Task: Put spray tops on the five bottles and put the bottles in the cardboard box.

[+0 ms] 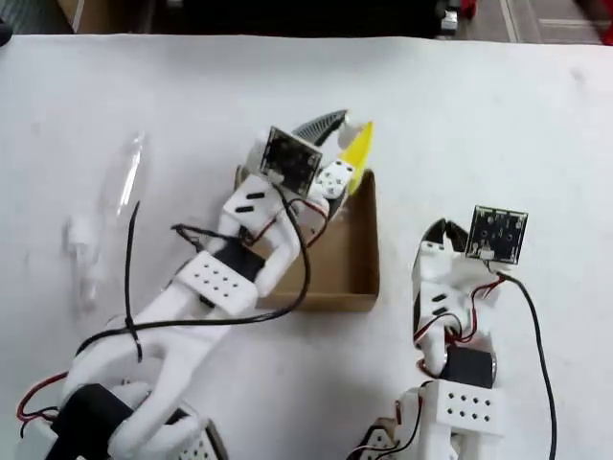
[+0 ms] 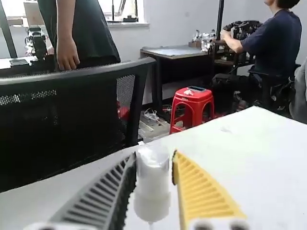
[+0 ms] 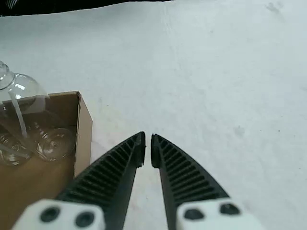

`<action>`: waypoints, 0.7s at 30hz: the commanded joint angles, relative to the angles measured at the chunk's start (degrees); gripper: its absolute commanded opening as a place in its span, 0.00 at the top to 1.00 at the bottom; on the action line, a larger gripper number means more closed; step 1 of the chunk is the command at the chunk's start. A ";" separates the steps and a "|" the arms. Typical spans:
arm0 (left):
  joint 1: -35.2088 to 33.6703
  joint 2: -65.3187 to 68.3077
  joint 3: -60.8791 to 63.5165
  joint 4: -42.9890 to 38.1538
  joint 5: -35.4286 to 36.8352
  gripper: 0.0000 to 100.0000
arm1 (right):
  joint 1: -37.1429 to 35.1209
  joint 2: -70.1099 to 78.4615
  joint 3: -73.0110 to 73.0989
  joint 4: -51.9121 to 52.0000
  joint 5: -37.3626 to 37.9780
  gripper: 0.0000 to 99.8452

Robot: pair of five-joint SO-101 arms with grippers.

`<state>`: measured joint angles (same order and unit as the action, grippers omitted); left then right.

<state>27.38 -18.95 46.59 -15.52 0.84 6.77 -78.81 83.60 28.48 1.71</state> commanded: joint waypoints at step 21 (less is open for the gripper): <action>0.66 -13.14 -14.68 17.49 -0.62 0.85 | -0.31 -0.40 -0.53 -1.27 0.70 0.98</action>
<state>27.38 -23.60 37.98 -3.65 0.84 6.77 -78.81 83.60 28.48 1.71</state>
